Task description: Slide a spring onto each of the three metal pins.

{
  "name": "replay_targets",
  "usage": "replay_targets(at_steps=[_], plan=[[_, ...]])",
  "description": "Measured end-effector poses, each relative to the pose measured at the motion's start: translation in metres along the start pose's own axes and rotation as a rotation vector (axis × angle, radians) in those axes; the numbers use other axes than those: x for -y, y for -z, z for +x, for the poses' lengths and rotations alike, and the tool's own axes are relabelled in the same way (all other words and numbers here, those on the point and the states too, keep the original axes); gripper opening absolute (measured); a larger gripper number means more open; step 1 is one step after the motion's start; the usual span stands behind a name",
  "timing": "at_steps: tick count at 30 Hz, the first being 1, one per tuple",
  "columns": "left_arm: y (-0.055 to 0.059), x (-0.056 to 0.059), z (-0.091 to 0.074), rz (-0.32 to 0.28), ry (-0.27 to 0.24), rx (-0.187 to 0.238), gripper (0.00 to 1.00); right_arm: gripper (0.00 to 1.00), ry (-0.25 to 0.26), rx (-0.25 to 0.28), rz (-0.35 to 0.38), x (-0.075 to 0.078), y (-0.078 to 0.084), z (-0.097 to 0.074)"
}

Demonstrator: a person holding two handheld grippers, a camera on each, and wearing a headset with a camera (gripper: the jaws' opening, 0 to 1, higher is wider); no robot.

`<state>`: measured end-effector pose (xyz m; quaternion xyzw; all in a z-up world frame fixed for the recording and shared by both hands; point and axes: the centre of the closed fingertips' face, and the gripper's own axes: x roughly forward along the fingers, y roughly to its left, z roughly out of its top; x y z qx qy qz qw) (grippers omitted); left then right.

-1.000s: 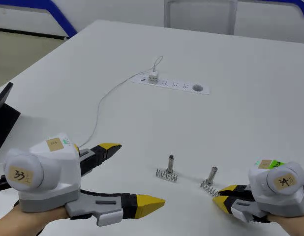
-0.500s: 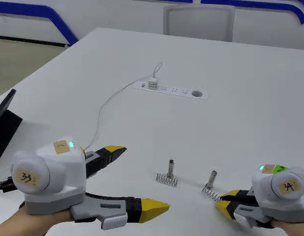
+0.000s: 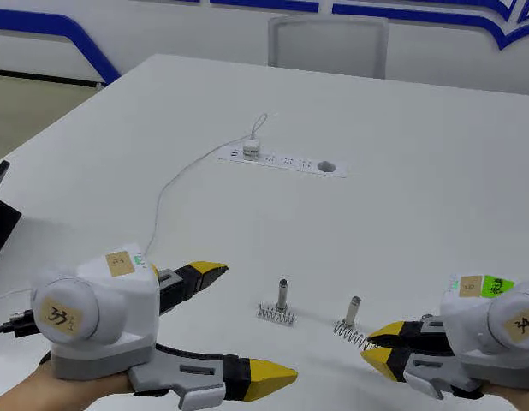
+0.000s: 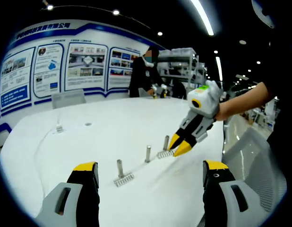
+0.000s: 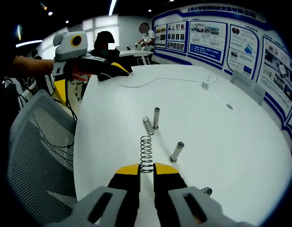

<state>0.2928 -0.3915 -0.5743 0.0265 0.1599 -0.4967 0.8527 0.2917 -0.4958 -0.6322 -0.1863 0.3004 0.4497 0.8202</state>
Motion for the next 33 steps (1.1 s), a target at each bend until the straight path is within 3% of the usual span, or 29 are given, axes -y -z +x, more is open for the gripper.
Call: replay_targets(at_steps=[11, 14, 22, 31, 33], plan=[[-0.009, 0.019, 0.013, 0.040, 0.082, -0.004, 0.82, 0.11, -0.047, 0.014, -0.087, -0.016, -0.022, -0.023], [-0.010, 0.027, 0.016, 0.057, 0.120, -0.010, 0.76, 0.11, -0.051, -0.012, -0.152, -0.020, -0.023, -0.027], [-0.008, 0.051, 0.026, 0.109, 0.218, -0.042, 0.61, 0.11, -0.096, 0.019, -0.174, -0.040, -0.036, -0.034], [-0.013, 0.059, 0.029, 0.127, 0.253, -0.037, 0.53, 0.11, -0.114, 0.009, -0.217, -0.046, -0.036, -0.039], [-0.011, 0.062, 0.029, 0.140, 0.272, -0.052, 0.50, 0.11, -0.121, 0.013, -0.225, -0.049, -0.037, -0.041]])
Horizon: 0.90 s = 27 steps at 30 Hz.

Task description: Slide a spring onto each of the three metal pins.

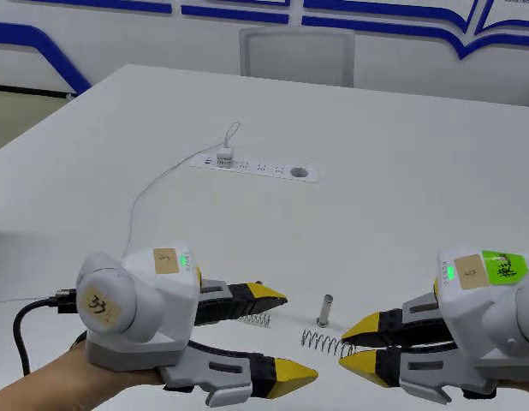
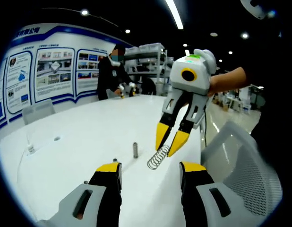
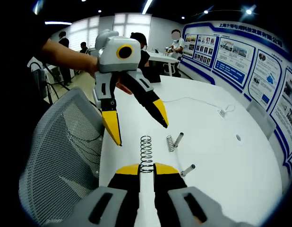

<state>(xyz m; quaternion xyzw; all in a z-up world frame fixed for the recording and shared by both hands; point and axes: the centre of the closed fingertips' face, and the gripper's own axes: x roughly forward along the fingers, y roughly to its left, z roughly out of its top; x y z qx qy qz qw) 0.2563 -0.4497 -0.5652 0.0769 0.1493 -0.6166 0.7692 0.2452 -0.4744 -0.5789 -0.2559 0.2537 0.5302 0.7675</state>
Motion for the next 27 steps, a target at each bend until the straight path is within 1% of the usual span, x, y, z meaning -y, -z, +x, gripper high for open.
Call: replay_targets(at_steps=[2, 4, 9, 12, 13, 15, 19, 21, 23, 27], plan=[[0.003, 0.005, 0.003, 0.028, 0.038, -0.032, 0.51, 0.11, -0.004, -0.001, -0.014, -0.001, -0.001, -0.001], [0.003, 0.008, 0.006, 0.052, 0.057, -0.048, 0.49, 0.11, -0.009, -0.003, -0.023, -0.002, -0.002, -0.003], [-0.004, 0.012, 0.010, 0.064, 0.079, -0.032, 0.39, 0.11, -0.024, -0.003, -0.046, -0.007, -0.003, -0.006], [-0.007, 0.015, 0.013, 0.052, 0.099, -0.033, 0.36, 0.11, -0.028, -0.018, -0.067, -0.009, -0.002, -0.007], [-0.007, 0.017, 0.013, 0.057, 0.106, -0.032, 0.35, 0.11, -0.027, -0.023, -0.070, -0.009, -0.002, -0.007], [-0.007, 0.018, 0.015, 0.067, 0.120, -0.044, 0.33, 0.11, -0.026, -0.025, -0.074, -0.008, -0.002, -0.008], [-0.004, 0.018, 0.017, 0.087, 0.127, -0.065, 0.25, 0.11, -0.027, -0.018, -0.082, -0.009, -0.003, -0.011], [-0.004, 0.018, 0.017, 0.089, 0.131, -0.065, 0.23, 0.11, -0.021, -0.011, -0.091, -0.009, -0.005, -0.012], [-0.006, 0.019, 0.018, 0.089, 0.139, -0.053, 0.20, 0.11, -0.018, -0.005, -0.094, -0.009, -0.006, -0.013], [-0.005, 0.022, 0.019, 0.108, 0.151, -0.061, 0.13, 0.11, -0.016, -0.001, -0.086, -0.007, -0.006, -0.013]])
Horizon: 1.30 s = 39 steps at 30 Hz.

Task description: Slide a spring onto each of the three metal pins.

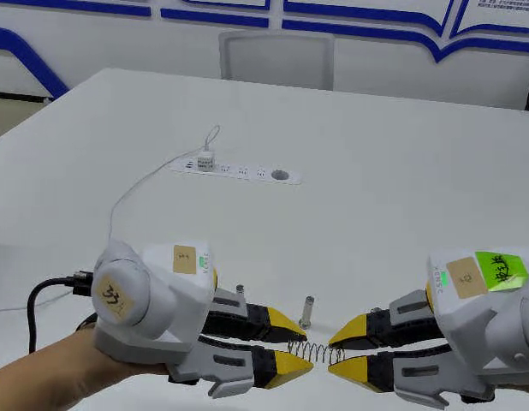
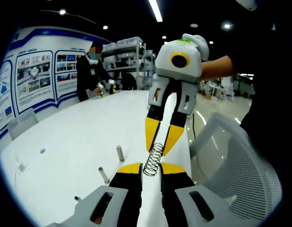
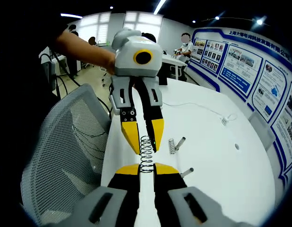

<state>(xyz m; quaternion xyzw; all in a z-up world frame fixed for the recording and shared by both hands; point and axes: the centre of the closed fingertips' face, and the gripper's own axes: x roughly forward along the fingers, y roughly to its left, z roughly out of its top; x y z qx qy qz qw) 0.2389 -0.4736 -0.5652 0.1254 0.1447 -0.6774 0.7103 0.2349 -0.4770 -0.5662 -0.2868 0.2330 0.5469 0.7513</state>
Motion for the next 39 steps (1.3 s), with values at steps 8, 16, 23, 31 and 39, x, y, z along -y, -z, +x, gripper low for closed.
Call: replay_targets(at_steps=[8, 16, 23, 31, 39], plan=[[-0.001, 0.000, -0.003, 0.138, -0.033, -0.016, 0.11, 0.11, 0.000, 0.011, -0.026, 0.002, -0.003, 0.000], [-0.003, -0.002, -0.006, 0.142, -0.025, 0.002, 0.10, 0.12, 0.026, 0.043, -0.011, 0.005, -0.007, -0.002], [-0.003, -0.001, -0.005, 0.141, -0.017, 0.008, 0.10, 0.15, 0.011, 0.050, 0.045, 0.008, -0.001, 0.000], [-0.007, 0.000, -0.007, 0.122, -0.014, 0.032, 0.10, 0.11, -0.020, 0.082, 0.092, 0.004, -0.006, 0.000], [0.000, 0.001, -0.005, 0.131, -0.012, 0.002, 0.10, 0.11, -0.042, 0.152, 0.092, 0.000, -0.025, -0.007]])
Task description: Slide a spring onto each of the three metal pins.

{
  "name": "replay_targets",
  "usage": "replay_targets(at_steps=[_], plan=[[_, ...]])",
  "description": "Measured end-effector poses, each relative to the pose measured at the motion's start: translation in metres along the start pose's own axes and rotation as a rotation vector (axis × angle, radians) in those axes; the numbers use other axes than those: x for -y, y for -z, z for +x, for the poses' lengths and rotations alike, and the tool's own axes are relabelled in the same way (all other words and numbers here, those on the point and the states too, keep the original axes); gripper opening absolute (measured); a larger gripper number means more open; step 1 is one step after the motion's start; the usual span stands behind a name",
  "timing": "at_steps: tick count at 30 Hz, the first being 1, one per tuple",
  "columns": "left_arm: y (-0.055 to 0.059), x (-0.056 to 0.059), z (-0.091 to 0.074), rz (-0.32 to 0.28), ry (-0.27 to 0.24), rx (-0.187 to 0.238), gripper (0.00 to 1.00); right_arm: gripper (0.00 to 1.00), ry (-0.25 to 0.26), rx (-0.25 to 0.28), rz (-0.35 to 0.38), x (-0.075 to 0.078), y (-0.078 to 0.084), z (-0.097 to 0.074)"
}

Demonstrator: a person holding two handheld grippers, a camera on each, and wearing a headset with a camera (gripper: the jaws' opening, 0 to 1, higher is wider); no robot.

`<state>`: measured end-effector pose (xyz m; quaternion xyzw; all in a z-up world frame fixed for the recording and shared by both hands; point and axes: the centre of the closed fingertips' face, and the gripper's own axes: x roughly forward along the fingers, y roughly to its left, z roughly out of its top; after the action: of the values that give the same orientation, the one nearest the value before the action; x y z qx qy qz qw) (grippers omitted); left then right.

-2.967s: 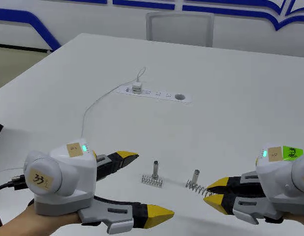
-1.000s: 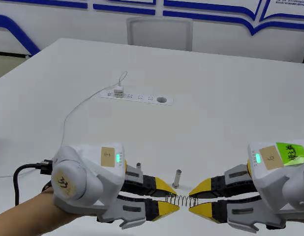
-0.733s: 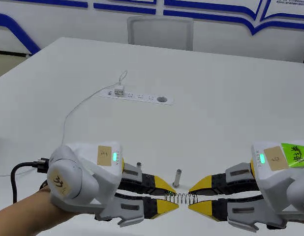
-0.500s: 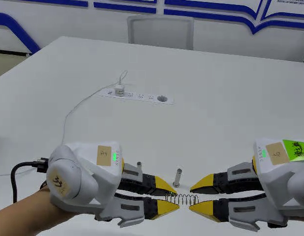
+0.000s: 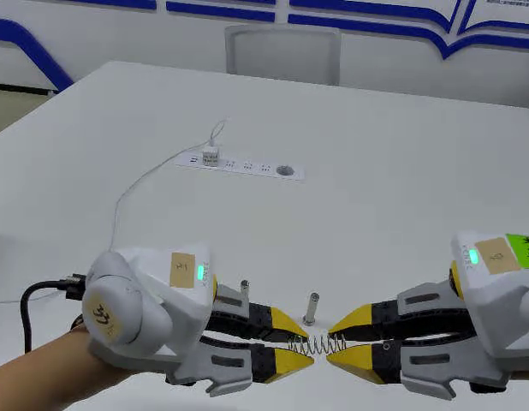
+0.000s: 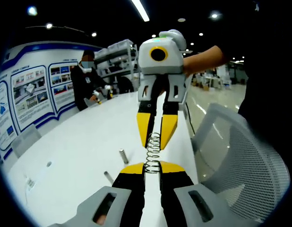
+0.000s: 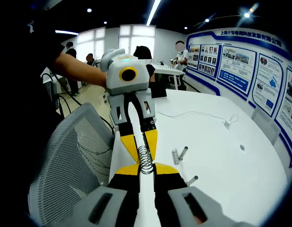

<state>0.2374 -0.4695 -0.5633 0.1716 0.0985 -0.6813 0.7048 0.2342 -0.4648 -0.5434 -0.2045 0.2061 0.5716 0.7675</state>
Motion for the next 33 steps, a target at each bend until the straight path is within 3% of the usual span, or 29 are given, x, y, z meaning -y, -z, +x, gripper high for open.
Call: replay_targets(at_steps=[14, 21, 33], plan=[[-0.001, 0.001, 0.004, -0.032, -0.013, 0.022, 0.10, 0.11, -0.016, 0.119, 0.081, -0.002, -0.026, 0.007], [0.003, 0.002, 0.004, -0.052, -0.025, 0.020, 0.10, 0.11, -0.012, 0.117, 0.081, -0.004, -0.028, 0.014], [0.006, -0.005, -0.002, -0.097, -0.076, 0.040, 0.13, 0.10, 0.031, 0.127, 0.096, 0.005, -0.032, 0.015]])
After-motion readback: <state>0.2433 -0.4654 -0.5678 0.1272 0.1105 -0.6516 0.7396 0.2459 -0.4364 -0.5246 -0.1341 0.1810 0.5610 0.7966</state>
